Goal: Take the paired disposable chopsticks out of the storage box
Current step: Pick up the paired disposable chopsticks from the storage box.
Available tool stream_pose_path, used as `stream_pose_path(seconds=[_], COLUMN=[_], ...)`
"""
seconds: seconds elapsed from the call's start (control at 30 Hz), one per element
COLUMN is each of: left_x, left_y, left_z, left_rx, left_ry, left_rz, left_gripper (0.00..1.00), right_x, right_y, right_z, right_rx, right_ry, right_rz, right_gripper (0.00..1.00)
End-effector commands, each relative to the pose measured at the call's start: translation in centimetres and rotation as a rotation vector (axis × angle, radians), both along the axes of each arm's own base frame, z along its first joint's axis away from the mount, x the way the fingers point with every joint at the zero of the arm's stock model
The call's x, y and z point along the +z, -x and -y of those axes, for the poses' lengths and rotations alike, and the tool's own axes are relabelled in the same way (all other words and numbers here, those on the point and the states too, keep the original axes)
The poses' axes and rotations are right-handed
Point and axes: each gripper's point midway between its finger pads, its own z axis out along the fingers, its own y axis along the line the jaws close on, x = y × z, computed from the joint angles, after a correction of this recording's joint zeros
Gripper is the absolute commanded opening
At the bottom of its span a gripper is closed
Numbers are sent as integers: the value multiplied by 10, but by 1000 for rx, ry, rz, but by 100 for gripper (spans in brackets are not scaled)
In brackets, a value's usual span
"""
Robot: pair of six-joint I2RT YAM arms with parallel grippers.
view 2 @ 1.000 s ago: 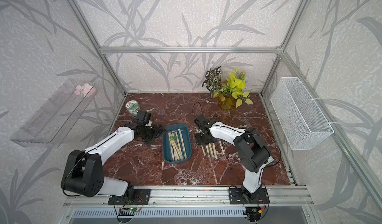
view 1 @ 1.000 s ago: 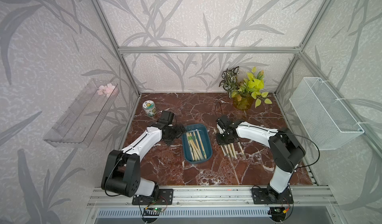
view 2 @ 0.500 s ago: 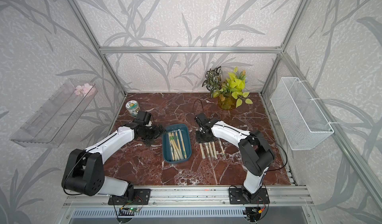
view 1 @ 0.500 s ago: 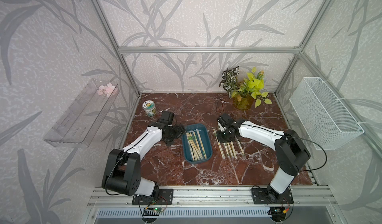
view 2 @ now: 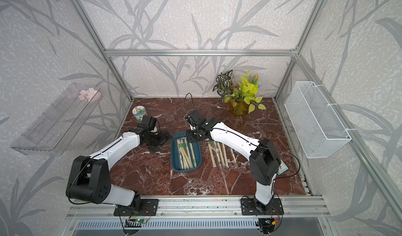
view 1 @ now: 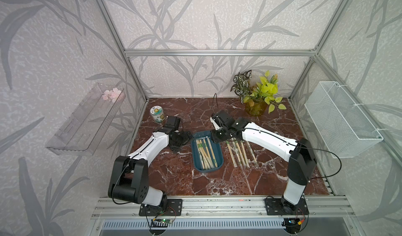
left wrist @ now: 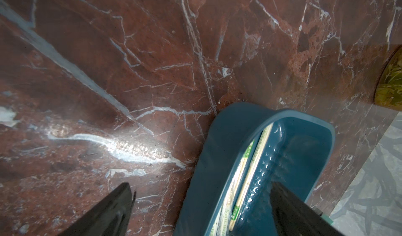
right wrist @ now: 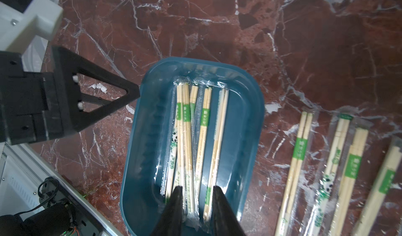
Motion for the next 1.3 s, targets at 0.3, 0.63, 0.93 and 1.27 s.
stream_pose_path(seconds=[0.3, 0.63, 0.93, 1.27], left_x=[1, 0, -3, -4], left_y=[-1, 1, 2, 3], left_z=[-11, -11, -11, -10], left_rx=[-1, -3, -6, -8], left_ry=[-24, -17, -13, -4], left_rz=[-10, -10, -14, -15], left_gripper=[99, 99, 99, 99], right_x=[-74, -109, -129, -142], right_y=[7, 0, -6, -11], right_z=[-11, -7, -4, -4], right_rx=[52, 48, 40, 32], right_ry=[255, 355, 398, 441], right_rz=[-55, -83, -104, -123], right_gripper=[26, 26, 26, 25])
